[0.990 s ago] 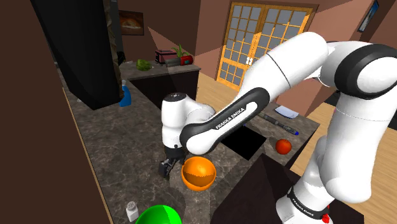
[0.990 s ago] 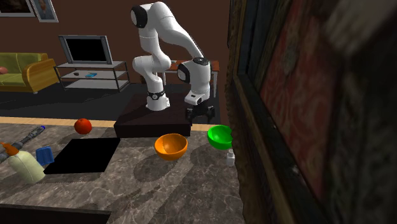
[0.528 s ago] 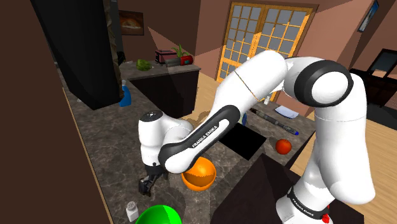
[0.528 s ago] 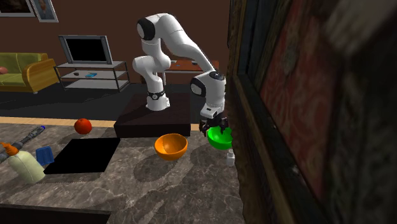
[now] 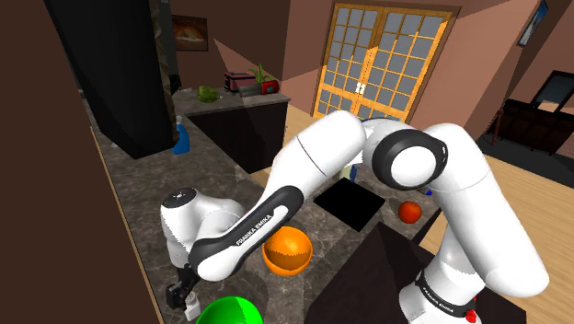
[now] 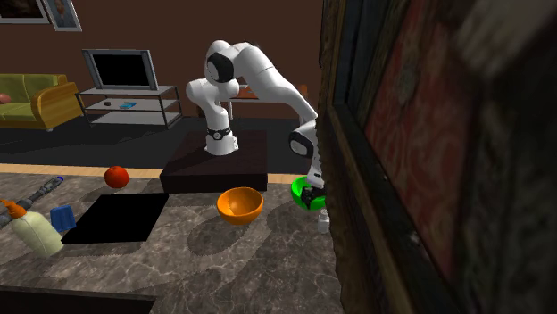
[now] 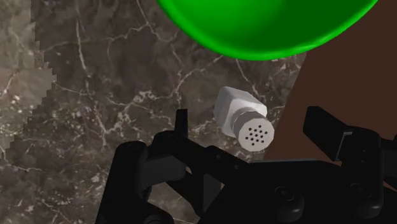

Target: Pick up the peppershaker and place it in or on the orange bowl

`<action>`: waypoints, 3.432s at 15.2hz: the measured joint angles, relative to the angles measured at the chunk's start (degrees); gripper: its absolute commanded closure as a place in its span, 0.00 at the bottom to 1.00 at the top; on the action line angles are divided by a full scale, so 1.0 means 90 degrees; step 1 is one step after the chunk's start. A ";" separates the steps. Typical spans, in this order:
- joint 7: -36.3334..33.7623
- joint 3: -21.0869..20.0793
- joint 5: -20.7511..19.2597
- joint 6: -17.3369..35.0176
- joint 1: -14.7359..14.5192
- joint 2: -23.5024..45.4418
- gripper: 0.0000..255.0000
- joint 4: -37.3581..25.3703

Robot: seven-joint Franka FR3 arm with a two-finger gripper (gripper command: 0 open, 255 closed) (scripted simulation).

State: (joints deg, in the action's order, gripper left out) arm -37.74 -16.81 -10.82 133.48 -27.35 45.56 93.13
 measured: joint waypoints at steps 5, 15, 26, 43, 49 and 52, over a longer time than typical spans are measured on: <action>-0.0070 0.0063 -0.0058 0.0049 -0.0177 0.0525 0.00 -0.0475; -0.0101 0.0124 -0.0111 0.0241 -0.0248 0.0832 0.00 -0.0595; -0.0102 0.0124 -0.0111 0.0241 -0.0249 0.0831 1.00 -0.0596; -0.0054 -0.0094 0.0087 -0.0466 -0.0071 -0.0198 1.00 -0.0274; -0.0036 -0.0170 0.0172 -0.0795 -0.0021 -0.0535 1.00 -0.0269; -0.0040 -0.0207 0.0211 -0.0955 -0.0012 -0.0687 1.00 -0.0280</action>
State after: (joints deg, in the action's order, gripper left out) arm -38.10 -18.67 -8.92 124.88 -27.46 39.38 90.61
